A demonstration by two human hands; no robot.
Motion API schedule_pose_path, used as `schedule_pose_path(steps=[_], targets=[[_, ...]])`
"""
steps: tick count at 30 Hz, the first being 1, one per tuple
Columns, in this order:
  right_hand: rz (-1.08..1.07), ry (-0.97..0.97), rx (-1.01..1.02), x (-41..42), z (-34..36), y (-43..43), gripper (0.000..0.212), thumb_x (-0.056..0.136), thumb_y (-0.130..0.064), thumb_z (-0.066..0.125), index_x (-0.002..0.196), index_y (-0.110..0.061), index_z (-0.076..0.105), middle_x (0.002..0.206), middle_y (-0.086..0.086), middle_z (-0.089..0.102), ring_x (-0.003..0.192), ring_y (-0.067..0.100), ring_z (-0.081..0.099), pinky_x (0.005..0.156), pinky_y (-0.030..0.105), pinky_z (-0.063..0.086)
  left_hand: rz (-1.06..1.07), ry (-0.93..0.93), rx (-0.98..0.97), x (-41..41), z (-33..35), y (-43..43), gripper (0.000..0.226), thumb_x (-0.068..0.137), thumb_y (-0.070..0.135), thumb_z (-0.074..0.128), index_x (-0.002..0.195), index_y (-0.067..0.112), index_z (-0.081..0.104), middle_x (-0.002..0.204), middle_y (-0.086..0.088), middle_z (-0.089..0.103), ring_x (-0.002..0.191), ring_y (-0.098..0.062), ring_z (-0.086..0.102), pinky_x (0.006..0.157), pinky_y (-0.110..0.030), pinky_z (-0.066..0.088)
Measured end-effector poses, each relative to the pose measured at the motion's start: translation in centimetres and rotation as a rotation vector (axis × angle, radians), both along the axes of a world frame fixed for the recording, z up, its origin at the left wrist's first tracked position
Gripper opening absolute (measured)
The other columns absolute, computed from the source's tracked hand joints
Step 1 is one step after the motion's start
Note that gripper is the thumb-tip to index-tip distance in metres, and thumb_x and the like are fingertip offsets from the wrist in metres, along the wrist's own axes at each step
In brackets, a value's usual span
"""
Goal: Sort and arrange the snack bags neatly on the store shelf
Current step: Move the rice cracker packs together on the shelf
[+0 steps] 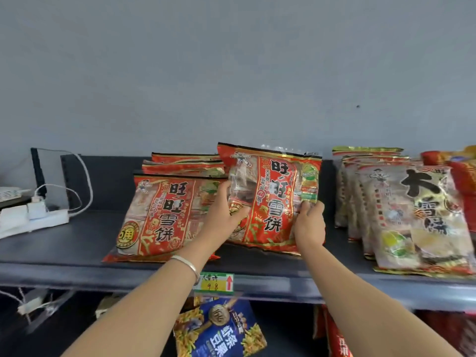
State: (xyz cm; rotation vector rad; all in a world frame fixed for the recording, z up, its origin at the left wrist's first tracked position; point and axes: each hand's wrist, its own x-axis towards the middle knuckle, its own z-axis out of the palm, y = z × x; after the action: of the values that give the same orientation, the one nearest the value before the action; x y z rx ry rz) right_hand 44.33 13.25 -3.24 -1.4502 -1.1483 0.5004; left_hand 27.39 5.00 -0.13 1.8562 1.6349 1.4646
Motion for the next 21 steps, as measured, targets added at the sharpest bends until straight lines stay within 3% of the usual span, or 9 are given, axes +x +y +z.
schedule_pose_path(steps=[2,5,7,9,13,17,19,21], targets=[[-0.005,-0.057,-0.052,1.7,-0.5,0.7,0.039,0.103,-0.033,0.031,0.135,-0.013,0.036,0.127,0.014,0.056,0.109,0.036,0.056,0.089,0.047,0.046,0.088,0.051,-0.048,1.7,-1.5,1.2,0.081,0.09,0.024,0.062,0.15,0.02,0.009,0.156,-0.003,0.022,0.14,-0.02,0.027,0.109,-0.03,0.026],[0.099,-0.224,-0.163,3.1,-1.2,0.9,0.062,0.101,-0.042,0.033,0.154,-0.024,0.006,0.149,0.014,0.033,0.126,0.038,0.044,0.102,0.051,0.038,0.295,0.09,-0.096,3.8,-4.3,2.3,0.096,0.089,0.024,0.063,0.15,0.024,-0.011,0.158,-0.009,0.001,0.144,-0.028,0.016,0.113,-0.035,0.024],[0.2,-0.297,-0.18,3.5,-2.1,0.7,0.069,0.1,-0.046,0.034,0.154,-0.025,-0.005,0.152,0.014,0.026,0.128,0.038,0.042,0.104,0.051,0.037,0.434,0.329,-0.048,5.1,-5.7,2.5,0.092,0.091,0.03,0.059,0.15,0.027,-0.011,0.157,-0.015,-0.006,0.145,-0.034,0.008,0.116,-0.04,0.018],[0.259,-0.344,-0.188,3.8,-3.1,0.5,0.071,0.1,-0.047,0.032,0.153,-0.025,-0.008,0.151,0.016,0.027,0.126,0.039,0.044,0.102,0.049,0.039,0.509,0.53,-0.019,6.0,-6.5,2.5,0.083,0.093,0.037,0.053,0.15,0.031,-0.008,0.156,-0.018,-0.009,0.145,-0.037,0.0,0.117,-0.046,0.01],[0.306,-0.381,-0.204,4.3,-3.6,0.2,0.071,0.1,-0.048,0.032,0.154,-0.023,-0.008,0.149,0.016,0.032,0.126,0.039,0.045,0.099,0.046,0.04,0.593,0.637,-0.123,6.1,-7.5,2.4,0.069,0.098,0.041,0.036,0.149,0.032,-0.011,0.157,-0.013,-0.019,0.145,-0.036,-0.013,0.116,-0.05,0.0],[0.345,-0.398,-0.177,4.5,-3.9,0.0,0.073,0.099,-0.05,0.034,0.154,-0.024,-0.005,0.15,0.013,0.034,0.127,0.035,0.047,0.099,0.047,0.042,0.51,0.592,-0.338,6.1,-7.2,2.1,0.061,0.1,0.04,0.028,0.151,0.027,-0.003,0.16,-0.007,-0.008,0.147,-0.028,-0.008,0.118,-0.048,0.009],[0.335,-0.392,-0.179,4.8,-3.8,0.0,0.072,0.098,-0.05,0.036,0.154,-0.025,-0.001,0.149,0.011,0.036,0.128,0.034,0.044,0.101,0.047,0.041,0.511,0.544,-0.3,6.3,-6.3,1.7,0.061,0.099,0.039,0.037,0.151,0.026,0.008,0.16,-0.008,0.003,0.147,-0.028,-0.001,0.118,-0.045,0.009],[0.287,-0.429,-0.166,5.4,-3.4,-0.2,0.068,0.098,-0.048,0.039,0.154,-0.024,0.007,0.147,0.011,0.035,0.131,0.034,0.038,0.102,0.047,0.037,0.517,0.547,-0.134,7.0,-5.4,1.3,0.057,0.096,0.036,0.045,0.148,0.025,0.023,0.156,-0.008,0.019,0.145,-0.027,0.013,0.118,-0.042,0.014]])
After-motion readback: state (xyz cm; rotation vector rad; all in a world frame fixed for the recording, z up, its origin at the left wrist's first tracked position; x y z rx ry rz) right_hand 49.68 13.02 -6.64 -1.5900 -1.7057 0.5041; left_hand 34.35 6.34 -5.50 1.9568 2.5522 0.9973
